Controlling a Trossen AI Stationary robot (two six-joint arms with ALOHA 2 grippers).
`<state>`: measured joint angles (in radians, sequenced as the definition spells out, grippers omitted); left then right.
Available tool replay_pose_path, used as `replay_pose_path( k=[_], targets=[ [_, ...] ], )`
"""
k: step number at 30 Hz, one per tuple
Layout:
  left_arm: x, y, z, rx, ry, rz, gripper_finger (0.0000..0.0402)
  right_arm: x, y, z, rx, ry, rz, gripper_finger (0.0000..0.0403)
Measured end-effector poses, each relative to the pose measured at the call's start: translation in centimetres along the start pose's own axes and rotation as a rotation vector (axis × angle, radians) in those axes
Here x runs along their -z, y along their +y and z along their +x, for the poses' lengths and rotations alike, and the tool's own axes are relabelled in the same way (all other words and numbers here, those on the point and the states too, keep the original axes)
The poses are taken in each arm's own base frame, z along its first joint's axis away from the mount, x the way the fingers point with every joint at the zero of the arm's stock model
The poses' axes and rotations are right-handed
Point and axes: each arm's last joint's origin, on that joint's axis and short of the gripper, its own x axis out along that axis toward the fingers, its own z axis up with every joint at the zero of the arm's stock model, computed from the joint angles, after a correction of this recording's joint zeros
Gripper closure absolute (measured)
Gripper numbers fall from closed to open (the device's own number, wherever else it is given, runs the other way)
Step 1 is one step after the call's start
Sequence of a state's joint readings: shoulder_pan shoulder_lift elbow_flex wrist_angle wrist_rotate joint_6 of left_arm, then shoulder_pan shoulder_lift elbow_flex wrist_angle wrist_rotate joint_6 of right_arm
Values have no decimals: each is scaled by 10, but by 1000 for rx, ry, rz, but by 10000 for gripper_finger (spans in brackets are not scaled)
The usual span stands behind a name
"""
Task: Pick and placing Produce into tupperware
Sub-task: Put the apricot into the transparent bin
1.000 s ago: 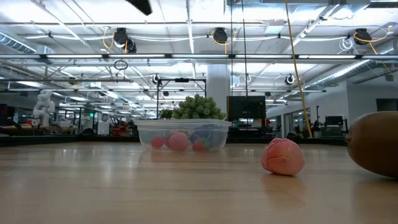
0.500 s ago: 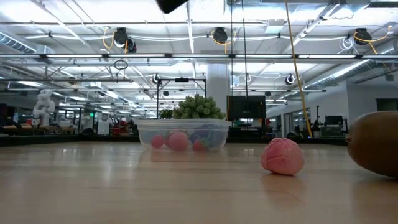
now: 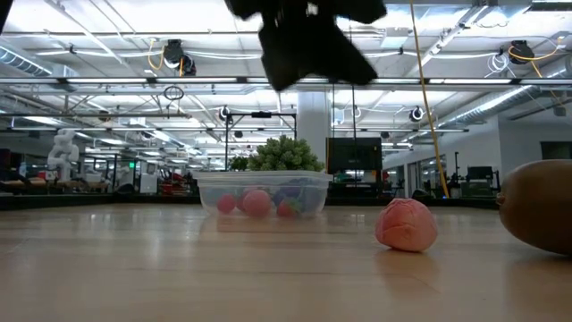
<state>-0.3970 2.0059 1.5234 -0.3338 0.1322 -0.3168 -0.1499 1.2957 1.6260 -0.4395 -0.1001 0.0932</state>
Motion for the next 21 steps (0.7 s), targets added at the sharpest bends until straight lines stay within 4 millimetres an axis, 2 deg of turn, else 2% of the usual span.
replay_pose_path(
  k=[6, 12, 21],
  targets=[
    [7, 19, 20, -41, 44, -11, 211, -3, -14, -5, 52, -23, 13, 172],
    [4, 24, 19, -155, -5, 44, 210, -3, -19, -5, 67, -22, 34, 172],
    [5, 22, 19, -166, 2, 81, 211, -4, -19, -5, 66, -31, 29, 172]
  ],
)
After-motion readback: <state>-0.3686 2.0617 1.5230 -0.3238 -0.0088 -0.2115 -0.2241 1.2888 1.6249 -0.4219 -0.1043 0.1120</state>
